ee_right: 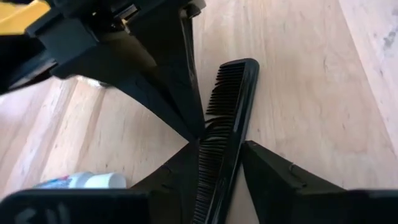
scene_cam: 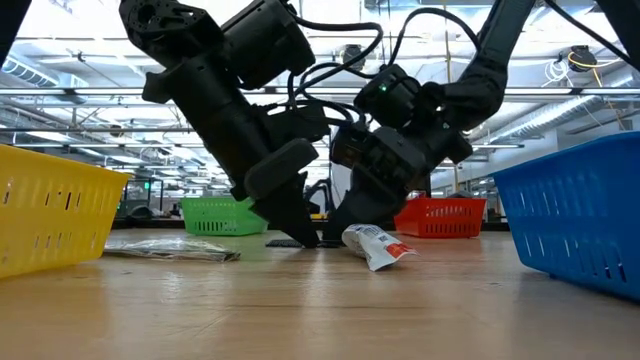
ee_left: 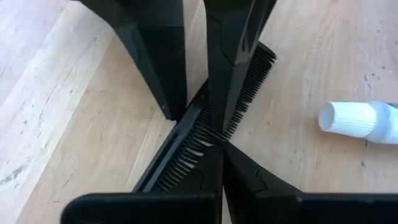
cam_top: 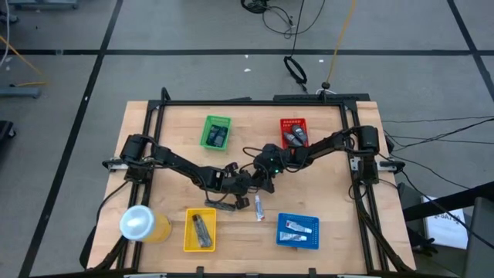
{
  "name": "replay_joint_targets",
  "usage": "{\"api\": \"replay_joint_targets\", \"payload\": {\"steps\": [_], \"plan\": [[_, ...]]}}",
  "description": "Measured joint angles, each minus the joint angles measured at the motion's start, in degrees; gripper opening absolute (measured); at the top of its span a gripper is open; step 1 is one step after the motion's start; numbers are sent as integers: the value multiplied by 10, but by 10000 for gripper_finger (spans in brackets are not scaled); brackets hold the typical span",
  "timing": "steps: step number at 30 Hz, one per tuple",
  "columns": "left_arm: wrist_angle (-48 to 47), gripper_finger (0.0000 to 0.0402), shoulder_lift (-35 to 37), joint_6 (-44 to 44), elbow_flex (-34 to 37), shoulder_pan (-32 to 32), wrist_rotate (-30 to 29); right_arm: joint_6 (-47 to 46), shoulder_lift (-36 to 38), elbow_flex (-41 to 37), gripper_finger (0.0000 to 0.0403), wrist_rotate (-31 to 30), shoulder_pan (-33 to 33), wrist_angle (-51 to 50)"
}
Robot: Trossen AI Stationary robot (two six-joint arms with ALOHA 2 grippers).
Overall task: Pick & Place Travel size toiletries
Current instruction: Put the black hairbrush into the yellow bin
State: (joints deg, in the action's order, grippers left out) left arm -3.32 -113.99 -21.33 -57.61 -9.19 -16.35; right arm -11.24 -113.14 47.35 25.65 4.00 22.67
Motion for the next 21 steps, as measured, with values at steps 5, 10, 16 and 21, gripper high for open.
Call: {"api": "replay_joint_targets", "payload": {"steps": [5,10,16,21], "plan": [[7,5,-1,-20,0,0,-21,-36,0,0,129,10,-1,-9],[20,5,-2,-22,1,-1,-29,-63,-1,-1,174,31,-2,6],[28,3,-2,-28,1,-1,-35,-93,0,-1,211,51,1,30],[32,4,-3,-35,1,-6,-60,-100,1,0,223,79,13,18]]}}
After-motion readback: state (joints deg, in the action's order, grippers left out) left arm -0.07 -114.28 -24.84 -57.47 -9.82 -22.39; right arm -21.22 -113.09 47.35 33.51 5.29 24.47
